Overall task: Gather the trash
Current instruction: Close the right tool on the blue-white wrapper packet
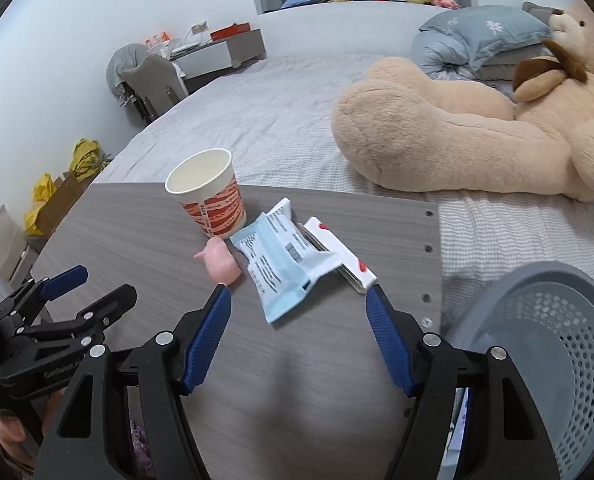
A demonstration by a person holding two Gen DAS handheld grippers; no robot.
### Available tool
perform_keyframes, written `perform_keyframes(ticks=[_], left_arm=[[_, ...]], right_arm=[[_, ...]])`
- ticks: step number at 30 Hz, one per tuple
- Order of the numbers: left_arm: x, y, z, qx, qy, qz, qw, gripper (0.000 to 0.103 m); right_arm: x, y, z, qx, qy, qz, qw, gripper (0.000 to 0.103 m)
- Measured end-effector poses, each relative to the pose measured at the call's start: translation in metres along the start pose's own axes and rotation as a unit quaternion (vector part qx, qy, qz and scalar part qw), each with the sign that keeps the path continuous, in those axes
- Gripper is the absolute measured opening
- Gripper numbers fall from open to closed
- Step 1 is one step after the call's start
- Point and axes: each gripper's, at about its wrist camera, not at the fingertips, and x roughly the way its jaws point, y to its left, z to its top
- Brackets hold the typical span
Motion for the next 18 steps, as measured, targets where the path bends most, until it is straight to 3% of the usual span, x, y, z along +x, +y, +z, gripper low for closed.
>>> perform_keyframes(ticks=[7, 18], left_arm=[[0.006, 0.010, 0.003, -0.013, 0.004, 0.007, 0.9999, 0.087], [0.020, 0.019, 0.007, -0.030, 0.017, 0.014, 0.9993, 0.087]], right_arm=[[0.033, 0.014, 0.020, -0.051, 0.023, -0.001, 0.998, 0.067], [0.076, 0.016, 0.036, -0.080, 0.063, 0.006, 0.995, 0.067]])
